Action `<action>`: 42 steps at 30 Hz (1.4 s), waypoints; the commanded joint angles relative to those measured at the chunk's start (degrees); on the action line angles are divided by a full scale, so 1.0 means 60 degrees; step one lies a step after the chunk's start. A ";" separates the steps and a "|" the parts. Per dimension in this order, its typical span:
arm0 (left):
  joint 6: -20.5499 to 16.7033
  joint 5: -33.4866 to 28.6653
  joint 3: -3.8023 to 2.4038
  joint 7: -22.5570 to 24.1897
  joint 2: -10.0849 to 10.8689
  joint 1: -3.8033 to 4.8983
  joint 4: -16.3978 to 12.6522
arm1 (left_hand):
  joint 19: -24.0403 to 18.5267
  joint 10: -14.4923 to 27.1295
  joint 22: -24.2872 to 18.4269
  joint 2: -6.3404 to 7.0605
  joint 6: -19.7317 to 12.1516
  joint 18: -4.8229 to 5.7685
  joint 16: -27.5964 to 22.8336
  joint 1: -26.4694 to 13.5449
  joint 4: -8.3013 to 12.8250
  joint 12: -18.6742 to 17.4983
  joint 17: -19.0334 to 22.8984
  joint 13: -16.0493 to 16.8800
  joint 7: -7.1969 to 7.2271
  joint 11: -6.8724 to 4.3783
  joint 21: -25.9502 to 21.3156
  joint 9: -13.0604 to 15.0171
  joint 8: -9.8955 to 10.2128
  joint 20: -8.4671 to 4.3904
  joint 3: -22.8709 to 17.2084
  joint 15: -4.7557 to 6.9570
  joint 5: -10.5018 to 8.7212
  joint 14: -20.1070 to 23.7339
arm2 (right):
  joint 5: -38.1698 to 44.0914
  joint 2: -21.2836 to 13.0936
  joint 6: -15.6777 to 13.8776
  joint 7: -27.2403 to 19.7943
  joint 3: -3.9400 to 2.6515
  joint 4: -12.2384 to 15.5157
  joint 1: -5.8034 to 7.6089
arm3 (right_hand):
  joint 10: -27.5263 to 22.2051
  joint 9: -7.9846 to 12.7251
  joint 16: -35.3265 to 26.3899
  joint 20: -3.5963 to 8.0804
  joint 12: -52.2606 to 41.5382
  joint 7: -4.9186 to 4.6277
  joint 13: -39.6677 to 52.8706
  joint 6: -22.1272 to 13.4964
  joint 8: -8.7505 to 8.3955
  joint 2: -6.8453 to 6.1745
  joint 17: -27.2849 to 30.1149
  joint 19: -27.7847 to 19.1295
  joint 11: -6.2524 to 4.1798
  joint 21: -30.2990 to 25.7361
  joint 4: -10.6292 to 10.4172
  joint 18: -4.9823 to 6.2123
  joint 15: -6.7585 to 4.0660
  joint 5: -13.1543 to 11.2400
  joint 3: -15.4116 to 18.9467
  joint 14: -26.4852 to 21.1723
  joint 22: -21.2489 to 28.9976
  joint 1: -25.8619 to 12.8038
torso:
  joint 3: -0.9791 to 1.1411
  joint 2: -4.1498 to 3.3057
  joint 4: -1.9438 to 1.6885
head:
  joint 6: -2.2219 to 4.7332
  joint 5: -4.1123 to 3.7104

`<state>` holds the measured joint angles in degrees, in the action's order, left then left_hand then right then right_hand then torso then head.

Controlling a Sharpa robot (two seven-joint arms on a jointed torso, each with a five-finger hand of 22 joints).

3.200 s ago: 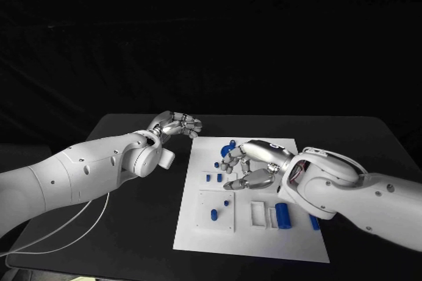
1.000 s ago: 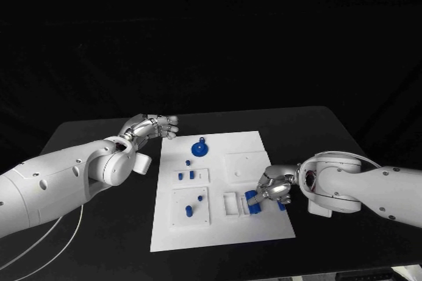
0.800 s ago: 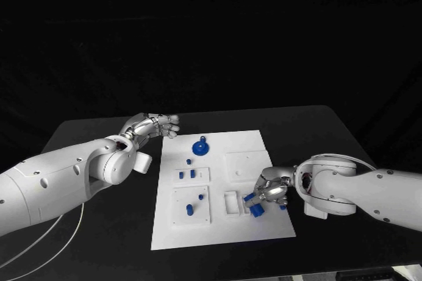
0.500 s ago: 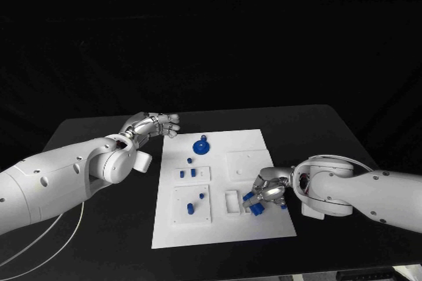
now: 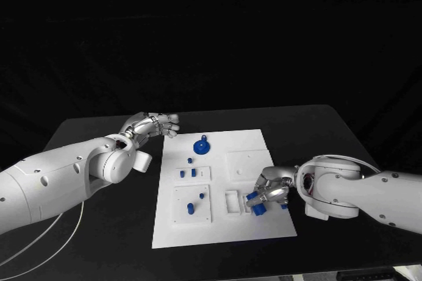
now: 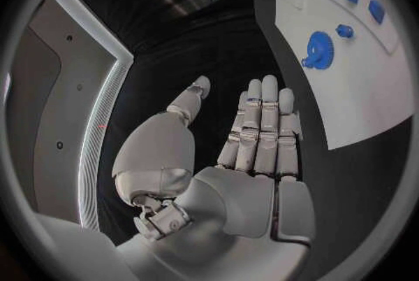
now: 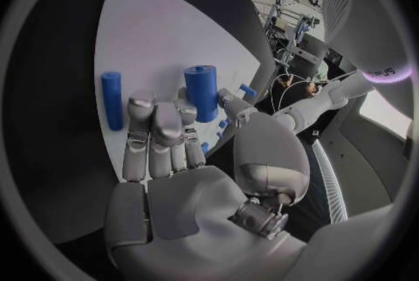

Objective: Assemble the parts on the task board

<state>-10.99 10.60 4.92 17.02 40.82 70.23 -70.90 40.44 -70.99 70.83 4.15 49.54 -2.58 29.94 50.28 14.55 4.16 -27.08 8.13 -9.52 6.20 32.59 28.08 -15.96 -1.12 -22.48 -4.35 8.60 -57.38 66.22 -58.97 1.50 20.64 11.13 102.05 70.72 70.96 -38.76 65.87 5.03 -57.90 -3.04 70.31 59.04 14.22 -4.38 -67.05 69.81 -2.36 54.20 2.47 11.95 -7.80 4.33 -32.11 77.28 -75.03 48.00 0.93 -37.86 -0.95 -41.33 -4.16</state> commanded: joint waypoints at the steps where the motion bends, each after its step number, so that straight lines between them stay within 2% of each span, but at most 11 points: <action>1: 0.0200 -0.0058 -0.0002 0.0062 -0.0035 -0.0002 0.0044 | -0.0049 0.0075 0.0015 -0.0062 -0.0061 0.0021 -0.0038 -0.0035 0.0012 -0.0036 -0.0011 -0.0014 -0.0014 0.0017 -0.0065 -0.0013 0.0019 -0.0010 -0.0025 -0.0035 0.0022 0.0017 | -0.0147 -0.0001 -0.0108 0.0183 -0.0033 0.0091 0.0191 | 0.0083 -0.0034 0.0038 -0.0069 -0.0064 -0.0172 -0.0001 0.0259 0.0052 0.0057 0.0020 0.0015 0.0002 0.0063 -0.0020 0.0508 -0.0099 -0.0031 -0.0078 -0.0021 -0.0150 0.0093 | -0.0002 0.0004 -0.0014 | 0.0021 -0.0022; 5: 0.0189 -0.0057 0.0000 0.0062 -0.0037 -0.0002 0.0078 | -0.0044 0.0078 0.0022 -0.0071 -0.0060 0.0020 -0.0043 -0.0050 0.0006 -0.0035 -0.0023 -0.0015 -0.0013 0.0018 -0.0065 -0.0014 0.0017 -0.0008 -0.0021 -0.0036 0.0013 0.0014 | -0.0569 0.0058 -0.0337 0.0358 -0.0037 0.0152 0.0421 | 0.0108 -0.0004 0.0056 -0.0079 -0.0064 -0.0164 0.0001 0.0298 0.0037 0.0079 0.0036 0.0016 -0.0005 0.0086 -0.0038 0.0508 -0.0105 -0.0009 -0.0165 -0.0023 -0.0151 0.0076 | -0.0004 -0.0002 -0.0013 | 0.0020 0.0000; 9: 0.0192 -0.0053 0.0002 0.0049 -0.0042 -0.0002 0.0088 | -0.0041 0.0078 0.0032 -0.0068 -0.0060 0.0014 -0.0050 -0.0029 0.0029 -0.0032 -0.0040 -0.0015 -0.0008 0.0016 -0.0066 -0.0014 0.0015 -0.0012 -0.0028 -0.0034 0.0012 0.0010 | -0.1915 0.0095 -0.0379 0.0717 -0.0065 0.0209 0.0482 | 0.0109 0.0016 0.0066 -0.0087 -0.0043 -0.0162 -0.0010 0.0320 0.0025 0.0077 0.0048 0.0013 -0.0007 0.0099 -0.0049 0.0508 -0.0107 -0.0001 -0.0224 -0.0027 -0.0150 0.0062 | -0.0002 -0.0003 -0.0021 | 0.0016 0.0012; 12: 0.0174 -0.0051 0.0003 0.0049 -0.0041 -0.0002 0.0099 | -0.0039 0.0080 0.0044 -0.0060 -0.0060 0.0011 -0.0058 -0.0002 0.0058 -0.0029 -0.0057 -0.0016 -0.0007 0.0016 -0.0067 -0.0014 0.0012 -0.0013 -0.0035 -0.0032 0.0012 0.0007 | -0.2272 0.0258 -0.0288 0.0911 -0.0066 0.0243 0.0489 | 0.0084 0.0050 0.0077 -0.0095 0.0018 -0.0164 -0.0040 0.0329 -0.0005 0.0166 0.0071 0.0002 -0.0004 0.0114 -0.0052 0.0508 -0.0107 0.0131 -0.0313 -0.0035 -0.0147 0.0026 | -0.0003 -0.0002 -0.0015 | 0.0010 0.0025; 13: 0.0145 -0.0043 0.0004 0.0040 -0.0047 -0.0002 0.0104 | -0.0039 0.0080 0.0044 -0.0059 -0.0060 0.0011 -0.0059 -0.0002 0.0059 -0.0029 -0.0058 -0.0016 -0.0007 0.0016 -0.0067 -0.0014 0.0012 -0.0012 -0.0035 -0.0032 0.0012 0.0007 | -0.2320 0.0321 -0.0223 0.0980 -0.0066 0.0239 0.0489 | 0.0074 0.0068 0.0081 -0.0099 0.0041 -0.0166 -0.0049 0.0338 -0.0019 0.0181 0.0086 -0.0010 -0.0002 0.0120 -0.0018 0.0508 -0.0105 0.0049 -0.0378 -0.0041 -0.0145 0.0014 | -0.0001 -0.0003 -0.0011 | 0.0006 0.0033; 14: 0.0140 -0.0038 0.0004 0.0020 -0.0055 -0.0002 0.0103 | -0.0039 0.0080 0.0046 -0.0060 -0.0059 0.0011 -0.0060 -0.0001 0.0060 -0.0029 -0.0061 -0.0015 -0.0006 0.0016 -0.0068 -0.0014 0.0011 -0.0012 -0.0036 -0.0032 0.0012 0.0007 | -0.2355 0.0424 -0.0101 0.1096 -0.0066 0.0218 0.0489 | 0.0075 0.0112 0.0090 -0.0109 0.0064 -0.0167 -0.0053 0.0365 -0.0051 0.0022 0.0125 -0.0023 -0.0001 0.0122 -0.0049 0.0508 -0.0100 -0.0177 -0.0688 -0.0049 -0.0129 -0.0014 | -0.0004 -0.0005 -0.0008 | 0.0002 0.0038; 20: 0.0183 -0.0028 0.0005 0.0008 -0.0066 -0.0002 0.0092 | -0.0044 0.0077 0.0062 -0.0045 -0.0047 0.0012 -0.0073 0.0027 0.0096 -0.0024 -0.0085 -0.0015 0.0001 0.0014 -0.0073 -0.0011 0.0000 -0.0009 -0.0041 -0.0033 0.0011 0.0005 | -0.2383 0.0670 -0.0041 0.1500 -0.0058 0.0060 0.0486 | 0.0083 0.0137 0.0100 -0.0133 0.0075 -0.0169 -0.0050 0.0416 -0.0057 -0.0120 0.0165 -0.0023 0.0001 0.0145 -0.0028 0.0508 -0.0097 -0.0223 -0.0778 -0.0056 -0.0125 -0.0127 | -0.0025 0.0000 -0.0023 | -0.0016 0.0052; 29: 0.0234 0.0015 0.0019 -0.0043 -0.0033 0.0001 0.0121 | -0.0061 0.0083 0.0085 -0.0013 -0.0005 0.0021 -0.0104 0.0027 0.0122 -0.0023 -0.0117 -0.0017 0.0017 0.0017 -0.0086 -0.0003 -0.0028 0.0000 -0.0035 -0.0043 -0.0004 0.0020 | -0.1774 0.0812 -0.0135 0.1652 -0.0042 0.0050 0.0325 | 0.0091 0.0154 0.0109 -0.0155 0.0090 -0.0162 -0.0052 0.0450 -0.0063 -0.0226 0.0202 -0.0023 -0.0005 0.0160 -0.0028 0.0508 -0.0102 -0.0233 -0.0751 -0.0064 -0.0116 -0.0299 | -0.0024 -0.0002 -0.0010 | -0.0058 0.0083; 35: 0.0292 0.0028 0.0023 -0.0014 -0.0018 0.0000 0.0127 | -0.0064 0.0085 0.0090 -0.0012 -0.0003 0.0022 -0.0109 0.0025 0.0123 -0.0023 -0.0123 -0.0017 0.0018 0.0018 -0.0089 -0.0003 -0.0030 0.0001 -0.0034 -0.0044 -0.0008 0.0021 | -0.1283 0.0923 -0.0242 0.1715 -0.0043 -0.0024 0.0266 | 0.0091 0.0161 0.0111 -0.0156 0.0100 -0.0160 -0.0054 0.0453 -0.0071 -0.0263 0.0217 -0.0024 -0.0008 0.0159 -0.0047 0.0508 -0.0106 -0.0237 -0.0752 -0.0070 -0.0109 -0.0371 | -0.0019 -0.0002 -0.0019 | -0.0040 0.0118; 39: 0.0341 0.0070 0.0041 -0.0054 0.0004 0.0001 0.0118 | -0.0084 0.0096 0.0116 0.0082 -0.0003 0.0027 -0.0140 0.0015 0.0159 -0.0024 -0.0160 -0.0020 0.0019 0.0022 -0.0104 -0.0005 -0.0034 0.0008 -0.0011 -0.0051 -0.0024 0.0033 | -0.1208 0.1031 -0.0258 0.1737 -0.0043 -0.0063 0.0195 | 0.0093 0.0166 0.0112 -0.0155 0.0109 -0.0157 -0.0055 0.0461 -0.0074 -0.0325 0.0232 -0.0024 -0.0011 0.0157 -0.0073 0.0508 -0.0110 -0.0245 -0.0753 -0.0077 -0.0100 -0.0443 | -0.0016 -0.0002 0.0002 | -0.0064 0.0146; 42: 0.0337 0.0073 0.0045 -0.0054 -0.0002 0.0002 0.0125 | -0.0088 0.0097 0.0120 0.0091 -0.0002 0.0028 -0.0148 0.0008 0.0159 -0.0024 -0.0167 -0.0021 0.0019 0.0023 -0.0108 -0.0006 -0.0036 0.0010 -0.0008 -0.0054 -0.0027 0.0038 | -0.1202 0.1131 -0.0253 0.1749 -0.0043 -0.0112 0.0129 | 0.0094 0.0168 0.0114 -0.0154 0.0113 -0.0155 -0.0056 0.0465 -0.0075 -0.0361 0.0240 -0.0024 -0.0013 0.0156 -0.0090 0.0508 -0.0112 -0.0248 -0.0754 -0.0080 -0.0095 -0.0484 | -0.0018 -0.0002 -0.0007 | -0.0060 0.0137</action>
<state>-10.13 10.72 5.21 16.47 40.90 70.23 -70.08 40.44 -70.79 71.46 4.15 49.54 -2.59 29.27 50.28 15.19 4.16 -28.01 8.10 -9.52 6.40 32.15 28.09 -15.96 -1.12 -22.48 -4.35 8.60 -57.38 57.24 -52.43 0.16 30.44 10.77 101.61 71.78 71.28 -38.00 66.34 4.50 -57.48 -2.40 70.05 60.18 14.14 -6.59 -65.68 69.69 -2.26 54.79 2.17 11.95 -7.86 3.10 -36.68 77.33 -75.03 45.78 0.81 -37.88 -0.98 -41.68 -3.35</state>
